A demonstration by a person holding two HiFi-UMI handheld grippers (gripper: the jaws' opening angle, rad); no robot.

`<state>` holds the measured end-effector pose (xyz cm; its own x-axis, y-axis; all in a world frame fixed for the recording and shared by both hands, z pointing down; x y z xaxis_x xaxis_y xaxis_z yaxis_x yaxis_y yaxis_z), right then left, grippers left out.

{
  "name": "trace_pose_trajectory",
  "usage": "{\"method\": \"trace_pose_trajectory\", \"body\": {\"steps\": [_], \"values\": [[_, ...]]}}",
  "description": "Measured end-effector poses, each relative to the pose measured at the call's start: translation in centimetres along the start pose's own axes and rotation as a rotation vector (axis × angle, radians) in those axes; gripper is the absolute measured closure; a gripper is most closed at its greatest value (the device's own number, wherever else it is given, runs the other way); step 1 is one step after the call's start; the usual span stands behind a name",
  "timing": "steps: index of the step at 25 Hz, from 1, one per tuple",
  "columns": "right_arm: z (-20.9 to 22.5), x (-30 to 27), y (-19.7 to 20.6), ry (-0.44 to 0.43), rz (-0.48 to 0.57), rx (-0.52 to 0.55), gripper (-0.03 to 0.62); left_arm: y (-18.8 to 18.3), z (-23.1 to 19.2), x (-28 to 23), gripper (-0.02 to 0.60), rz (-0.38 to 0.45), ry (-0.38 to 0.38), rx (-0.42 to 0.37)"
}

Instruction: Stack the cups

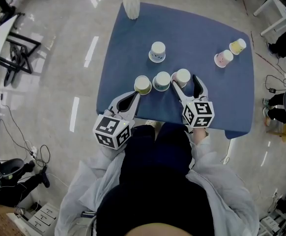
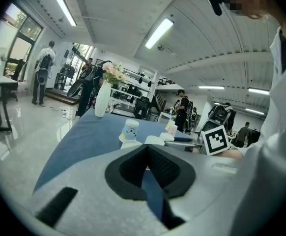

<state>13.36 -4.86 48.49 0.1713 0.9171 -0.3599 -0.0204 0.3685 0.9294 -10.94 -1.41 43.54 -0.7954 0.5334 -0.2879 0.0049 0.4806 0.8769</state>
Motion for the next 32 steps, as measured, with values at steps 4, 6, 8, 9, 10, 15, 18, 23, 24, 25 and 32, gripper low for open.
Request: {"method": "trace_pose_trajectory", "body": {"steps": [4,6,8,9,10,15,18,23,24,25,32], "values": [[0.6,1.3,-1.1,-0.02,0.003,-0.006,0.181,-1.3,1.4,-1.6,0.583,0.007,0.064,-0.017],[2.4,2.3,-1.8,-0.016,0.014,-0.011,0.175,-2.0,2.8,-3.6,0.583,0.004,0.103,-0.033],[4.7,3.4,-2.7,-0.002,0.033,-0.029,0.174,-2.7,4.3,-5.9,0.583,0.001,0.141,-0.052],[5.7,4.0,-3.3,0.01,0.044,-0.039,0.174,-3.1,5.0,-6.8,0.583,0.0,0.159,-0.061],[6.7,4.5,-3.8,0.026,0.054,-0.049,0.174,-3.5,5.6,-7.6,0.583,-0.002,0.177,-0.067],[12.6,6.9,-6.5,0.122,0.101,-0.124,0.174,-5.0,8.6,-12.0,0.583,-0.01,0.254,-0.086],[16.7,7.8,-7.8,0.178,0.121,-0.144,0.174,-5.6,10.5,-15.0,0.583,-0.016,0.288,-0.086],[22.3,8.0,-9.4,0.237,0.13,-0.152,0.174,-6.7,13.1,-19.1,0.583,-0.033,0.329,-0.091],[23.2,8.0,-9.7,0.247,0.132,-0.151,0.174,-6.9,13.5,-19.8,0.583,-0.035,0.334,-0.091],[24.2,7.9,-10.0,0.255,0.135,-0.151,0.174,-7.0,13.9,-20.5,0.583,-0.037,0.337,-0.09],[30.3,6.0,-12.1,0.27,0.171,-0.159,0.174,-7.3,16.6,-25.2,0.583,-0.038,0.32,-0.087]]}}
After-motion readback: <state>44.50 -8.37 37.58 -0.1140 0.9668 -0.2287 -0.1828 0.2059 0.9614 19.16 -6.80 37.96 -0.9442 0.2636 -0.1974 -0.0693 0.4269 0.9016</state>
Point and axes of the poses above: the fingertips, and each gripper's own axes: x backward along the fingers, z to its right, y out of its underside, the point moved 7 cm from there along x, backward along the fingers, and after that the axes turned 9 degrees about y, right-handed, at the moved point
